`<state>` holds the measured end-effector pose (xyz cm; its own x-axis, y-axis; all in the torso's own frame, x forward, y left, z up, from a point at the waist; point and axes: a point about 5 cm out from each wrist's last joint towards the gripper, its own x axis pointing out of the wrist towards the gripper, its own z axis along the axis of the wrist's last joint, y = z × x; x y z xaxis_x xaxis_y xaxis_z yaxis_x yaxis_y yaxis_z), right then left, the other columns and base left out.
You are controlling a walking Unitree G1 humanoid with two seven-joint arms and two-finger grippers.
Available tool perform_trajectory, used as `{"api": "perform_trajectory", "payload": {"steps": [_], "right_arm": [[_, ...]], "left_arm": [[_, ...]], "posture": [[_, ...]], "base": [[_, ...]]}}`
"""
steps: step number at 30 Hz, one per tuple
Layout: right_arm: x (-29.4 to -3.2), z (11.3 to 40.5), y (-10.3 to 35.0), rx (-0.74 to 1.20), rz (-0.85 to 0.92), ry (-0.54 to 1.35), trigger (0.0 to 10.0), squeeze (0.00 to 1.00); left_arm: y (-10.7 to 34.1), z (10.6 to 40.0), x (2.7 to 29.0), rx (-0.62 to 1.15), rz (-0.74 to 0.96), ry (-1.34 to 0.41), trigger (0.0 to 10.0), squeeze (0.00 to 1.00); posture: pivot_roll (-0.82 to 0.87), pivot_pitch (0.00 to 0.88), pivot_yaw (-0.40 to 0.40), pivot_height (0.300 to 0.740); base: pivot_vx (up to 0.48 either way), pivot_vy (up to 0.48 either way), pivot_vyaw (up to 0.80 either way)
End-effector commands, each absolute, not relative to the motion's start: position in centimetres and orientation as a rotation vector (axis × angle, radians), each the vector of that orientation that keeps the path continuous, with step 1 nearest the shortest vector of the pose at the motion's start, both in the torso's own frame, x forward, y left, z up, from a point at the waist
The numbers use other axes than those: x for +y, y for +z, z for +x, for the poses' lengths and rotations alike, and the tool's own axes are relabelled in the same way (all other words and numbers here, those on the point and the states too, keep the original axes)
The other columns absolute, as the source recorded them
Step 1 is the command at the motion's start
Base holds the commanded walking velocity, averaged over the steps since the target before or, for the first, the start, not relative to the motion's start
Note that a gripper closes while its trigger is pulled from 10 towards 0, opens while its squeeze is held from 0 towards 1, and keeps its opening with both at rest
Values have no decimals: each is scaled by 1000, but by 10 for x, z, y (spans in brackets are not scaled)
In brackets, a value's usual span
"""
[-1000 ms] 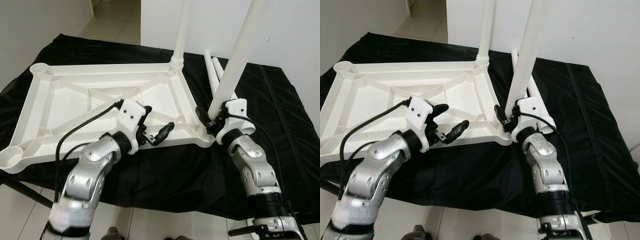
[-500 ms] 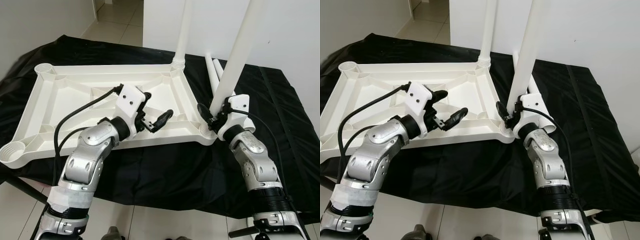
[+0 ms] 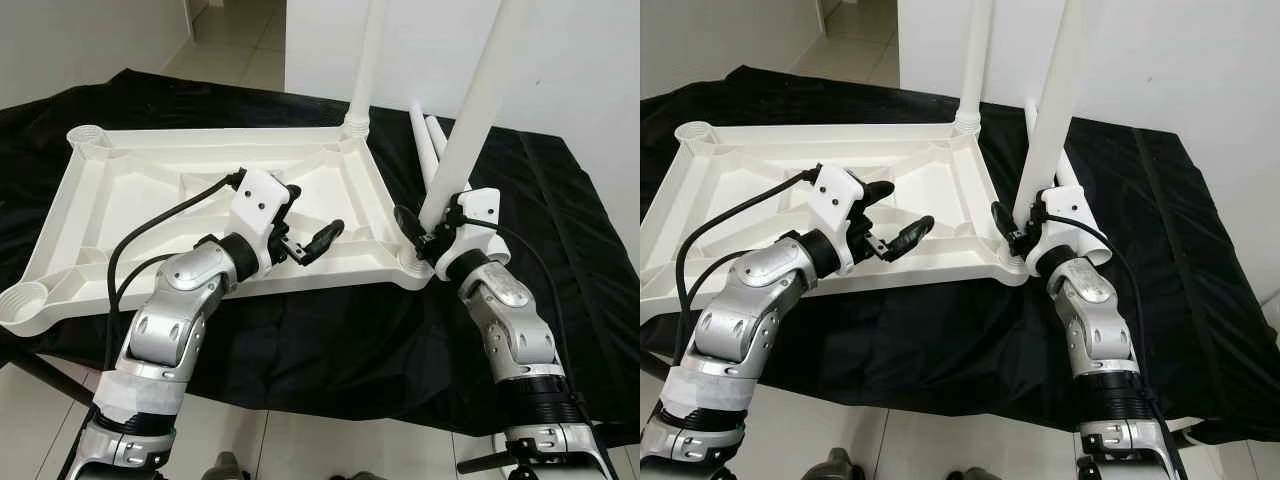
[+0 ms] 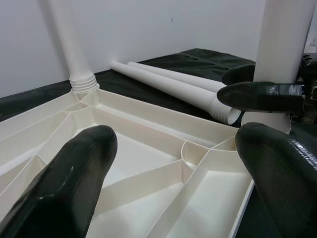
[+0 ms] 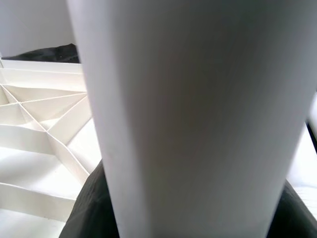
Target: Building children table
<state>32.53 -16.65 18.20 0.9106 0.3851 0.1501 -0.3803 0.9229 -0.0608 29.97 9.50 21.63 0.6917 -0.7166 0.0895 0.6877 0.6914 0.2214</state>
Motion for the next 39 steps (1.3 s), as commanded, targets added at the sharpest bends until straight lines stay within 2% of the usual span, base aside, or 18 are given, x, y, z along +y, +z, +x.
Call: {"api": "perform_trajectory", "payload": {"steps": [1, 17, 23, 26, 29, 39], "right_arm": [[-167, 325, 179, -174, -24, 376, 10000, 0], [-158, 320, 147, -57, -54, 229, 10000, 0], [-156, 319, 137, -38, -15, 146, 10000, 0], [-145, 307, 140, -137, 79, 265, 10000, 0], [-144, 303, 141, -162, 113, 306, 10000, 0], [-151, 296, 126, -137, 82, 219, 10000, 0]], "left_arm": [[214, 298, 93, -175, 182, -789, 10000, 0], [213, 295, 95, -167, 180, -790, 10000, 0], [213, 295, 95, -169, 180, -790, 10000, 0], [213, 293, 96, -167, 182, -790, 10000, 0], [213, 293, 96, -166, 182, -790, 10000, 0], [212, 292, 97, -161, 181, -792, 10000, 0]], "posture": [[138, 22, -55, 740], [137, 34, -49, 740], [138, 39, -49, 740], [138, 44, -48, 740], [138, 44, -48, 740], [137, 49, -45, 740]], "base": [[0, 0, 0], [0, 0, 0], [0, 0, 0], [0, 0, 0], [0, 0, 0], [0, 0, 0]]}}
